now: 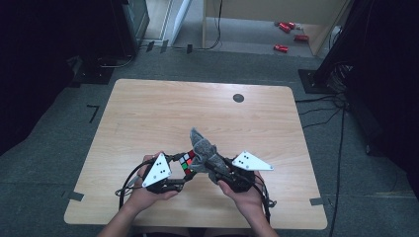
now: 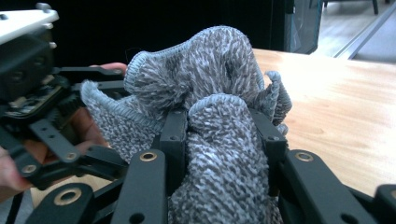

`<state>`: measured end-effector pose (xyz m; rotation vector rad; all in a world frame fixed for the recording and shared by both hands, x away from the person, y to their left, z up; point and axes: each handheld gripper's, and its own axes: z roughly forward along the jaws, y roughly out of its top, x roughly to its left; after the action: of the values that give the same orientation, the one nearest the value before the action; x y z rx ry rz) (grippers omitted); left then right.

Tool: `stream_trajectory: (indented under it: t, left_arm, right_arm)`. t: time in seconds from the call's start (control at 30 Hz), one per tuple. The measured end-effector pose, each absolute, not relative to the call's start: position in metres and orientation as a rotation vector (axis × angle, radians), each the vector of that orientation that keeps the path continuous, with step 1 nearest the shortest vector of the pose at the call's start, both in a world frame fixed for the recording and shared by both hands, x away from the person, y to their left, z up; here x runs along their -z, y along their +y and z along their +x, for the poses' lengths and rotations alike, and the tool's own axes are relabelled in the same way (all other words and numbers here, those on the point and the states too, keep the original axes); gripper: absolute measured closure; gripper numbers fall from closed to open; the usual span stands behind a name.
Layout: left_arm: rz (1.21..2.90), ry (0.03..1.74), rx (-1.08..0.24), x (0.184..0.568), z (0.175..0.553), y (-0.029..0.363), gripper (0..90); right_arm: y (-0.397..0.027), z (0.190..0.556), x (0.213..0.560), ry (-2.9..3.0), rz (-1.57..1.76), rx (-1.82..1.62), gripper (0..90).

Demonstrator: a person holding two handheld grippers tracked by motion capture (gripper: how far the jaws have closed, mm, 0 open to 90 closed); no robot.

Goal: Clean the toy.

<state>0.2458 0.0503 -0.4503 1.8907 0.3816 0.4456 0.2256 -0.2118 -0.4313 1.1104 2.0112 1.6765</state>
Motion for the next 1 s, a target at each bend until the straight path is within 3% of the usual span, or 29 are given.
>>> stream_trajectory:
  t: [0.17,0.37,0.53,0.67,0.83,1.0]
  left_arm:
    - [1.859,0.348,-0.404,0.447,0.244,0.051,34.6]
    - [1.900,0.389,-0.425,0.454,0.248,0.052,34.6]
    - [1.745,0.370,-0.252,0.444,0.251,0.066,34.5]
    - [1.810,0.431,-0.317,0.449,0.257,0.068,34.6]
    - [1.822,0.388,-0.298,0.451,0.252,0.059,34.6]
    - [1.739,0.387,-0.212,0.447,0.253,0.064,34.6]
  right_arm:
    - [-0.225,0.240,0.448,2.027,1.276,-1.623,64.5]
    - [-0.217,0.228,0.427,1.984,1.171,-1.719,64.6]
    - [-0.214,0.232,0.442,1.988,1.244,-1.613,64.6]
    - [-0.222,0.233,0.442,1.950,1.306,-1.647,64.5]
    - [-0.212,0.220,0.421,1.925,1.166,-1.733,63.9]
    - [-0.214,0.230,0.444,1.936,1.293,-1.624,63.8]
